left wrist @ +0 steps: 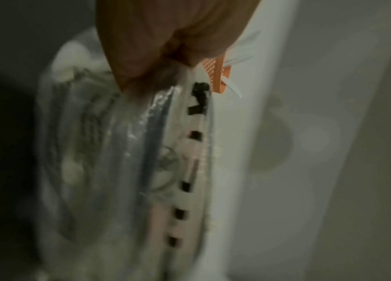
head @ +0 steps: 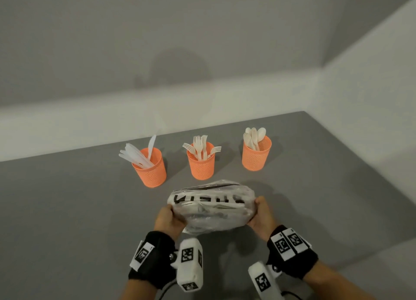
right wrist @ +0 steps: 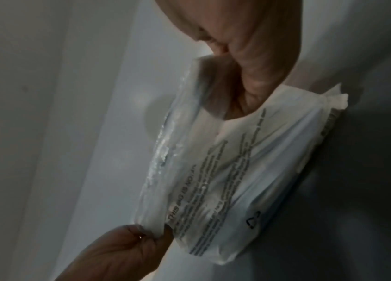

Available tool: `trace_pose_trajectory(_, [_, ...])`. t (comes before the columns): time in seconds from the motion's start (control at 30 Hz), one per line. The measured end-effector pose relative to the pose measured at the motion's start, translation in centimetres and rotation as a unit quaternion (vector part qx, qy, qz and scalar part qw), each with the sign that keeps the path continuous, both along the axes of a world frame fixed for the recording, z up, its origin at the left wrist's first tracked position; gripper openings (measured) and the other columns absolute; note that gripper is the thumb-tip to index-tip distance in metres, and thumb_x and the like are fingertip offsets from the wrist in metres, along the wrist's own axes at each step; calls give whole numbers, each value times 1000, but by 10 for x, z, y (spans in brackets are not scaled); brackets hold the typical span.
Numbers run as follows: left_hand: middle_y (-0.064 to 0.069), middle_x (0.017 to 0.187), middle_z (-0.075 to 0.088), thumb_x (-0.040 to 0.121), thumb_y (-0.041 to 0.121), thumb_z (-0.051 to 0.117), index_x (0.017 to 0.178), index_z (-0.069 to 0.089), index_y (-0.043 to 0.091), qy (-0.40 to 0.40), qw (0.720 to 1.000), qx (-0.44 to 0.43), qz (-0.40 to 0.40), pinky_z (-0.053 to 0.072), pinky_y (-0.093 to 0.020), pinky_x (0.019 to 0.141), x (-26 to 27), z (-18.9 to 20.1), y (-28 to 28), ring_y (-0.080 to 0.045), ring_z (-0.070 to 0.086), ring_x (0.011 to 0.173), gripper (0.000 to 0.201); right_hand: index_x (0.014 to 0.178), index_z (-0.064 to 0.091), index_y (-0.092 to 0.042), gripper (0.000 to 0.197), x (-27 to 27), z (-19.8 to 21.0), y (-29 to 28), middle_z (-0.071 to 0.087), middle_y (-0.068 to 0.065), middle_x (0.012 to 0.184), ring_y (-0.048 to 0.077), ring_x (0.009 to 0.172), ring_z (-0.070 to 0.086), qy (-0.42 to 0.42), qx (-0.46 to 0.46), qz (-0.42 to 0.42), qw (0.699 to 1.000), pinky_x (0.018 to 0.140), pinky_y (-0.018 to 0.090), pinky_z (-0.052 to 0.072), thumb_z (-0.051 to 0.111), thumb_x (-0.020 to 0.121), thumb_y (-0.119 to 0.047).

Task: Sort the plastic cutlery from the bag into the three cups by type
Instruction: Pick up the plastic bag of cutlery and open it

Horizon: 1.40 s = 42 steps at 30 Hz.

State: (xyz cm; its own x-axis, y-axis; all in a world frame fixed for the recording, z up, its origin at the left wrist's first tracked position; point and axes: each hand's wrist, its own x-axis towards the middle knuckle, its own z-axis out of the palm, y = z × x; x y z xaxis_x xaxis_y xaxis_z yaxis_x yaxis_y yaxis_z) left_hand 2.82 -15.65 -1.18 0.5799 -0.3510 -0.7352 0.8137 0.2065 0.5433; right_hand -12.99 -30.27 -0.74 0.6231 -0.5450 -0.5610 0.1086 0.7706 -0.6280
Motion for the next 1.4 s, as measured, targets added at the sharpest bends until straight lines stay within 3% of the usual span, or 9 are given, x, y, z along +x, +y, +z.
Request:
trace_pose_trajectory(0.17, [-23, 88, 52, 95, 4, 30, 78, 44, 5, -296, 911, 262, -113, 44, -44, 80, -3, -25, 2, -33, 54, 87, 22, 93, 65, -11, 37, 0, -20, 7, 70, 9, 85, 23, 79, 63, 116, -118, 67, 984, 60, 31, 51, 28, 91, -17])
trace_pose_trajectory(0.33, [-14, 113, 49, 93, 0, 35, 119, 43, 0, -447, 857, 231, -108, 37, -40, 98, -4, -13, 12, -30, 49, 108, 27, 111, 49, -17, 22, -10, -26, -3, 59, 15, 105, 19, 80, 60, 112, -305, 45, 945, 58, 21, 53, 46, 94, -4])
trace_pose_trajectory(0.47, [-4, 118, 35, 91, 14, 51, 130, 43, 14, -545, 763, 270, -216, 38, -36, 99, -10, -7, 8, -26, 47, 104, 40, 123, 39, -26, 47, -12, -23, -8, 48, -6, 112, 2, 101, 52, 140, -569, 141, 798, 89, 12, 41, 61, 85, -10])
trace_pose_trajectory(0.6, [-8, 105, 44, 95, 26, 47, 102, 56, 15, -569, 723, 305, -245, 41, -32, 86, -4, -6, 2, -23, 49, 89, 17, 91, 58, -21, 6, -3, -25, -11, 53, -20, 83, -17, 76, 54, 189, -611, 144, 755, 73, 14, 36, 57, 91, -26])
trace_pose_trajectory(0.8, [-3, 58, 42, 99, 29, 34, 55, 34, 13, -531, 719, 351, -279, 31, -31, 61, 13, -6, -9, -26, 44, 66, 47, 50, 48, -16, 48, 8, -16, -33, 47, -16, 40, -5, 39, 47, 210, -477, 216, 826, 53, 13, 37, 45, 97, -22])
trace_pose_trajectory(1.03, [-4, 86, 59, 94, 20, 47, 88, 44, 18, -594, 724, 284, -207, 42, -32, 68, 7, 0, -5, -22, 56, 78, 7, 91, 65, -13, 21, 2, -1, -21, 54, -4, 88, 6, 79, 50, 166, -750, 142, 624, 70, 16, 39, 54, 87, -30])
trace_pose_trajectory(1.17, [-1, 94, 50, 84, 7, 61, 81, 57, 14, -666, 649, 248, -272, 48, -18, 77, 0, 8, -2, -13, 55, 82, 8, 91, 68, -11, 17, 12, 13, 13, 64, -2, 87, 7, 77, 57, 69, -690, 309, 651, 71, 15, 45, 56, 87, -22])
trace_pose_trajectory(1.3, [-7, 120, 49, 86, 16, 55, 108, 64, 17, -624, 572, 387, -366, 47, -34, 89, -7, 5, 7, -27, 55, 105, 24, 94, 66, -7, 18, 21, 1, 16, 63, 2, 98, 15, 89, 58, 170, -676, 307, 647, 74, 10, 36, 49, 91, -13])
trace_pose_trajectory(1.4, [-8, 130, 41, 90, 10, 43, 134, 43, 26, -554, 566, 428, -436, 44, -34, 91, -13, 12, 13, -30, 53, 111, 47, 105, 63, -12, 23, 17, 1, 9, 59, 2, 115, 18, 111, 53, 279, -707, 289, 582, 88, 19, 36, 45, 92, -20])
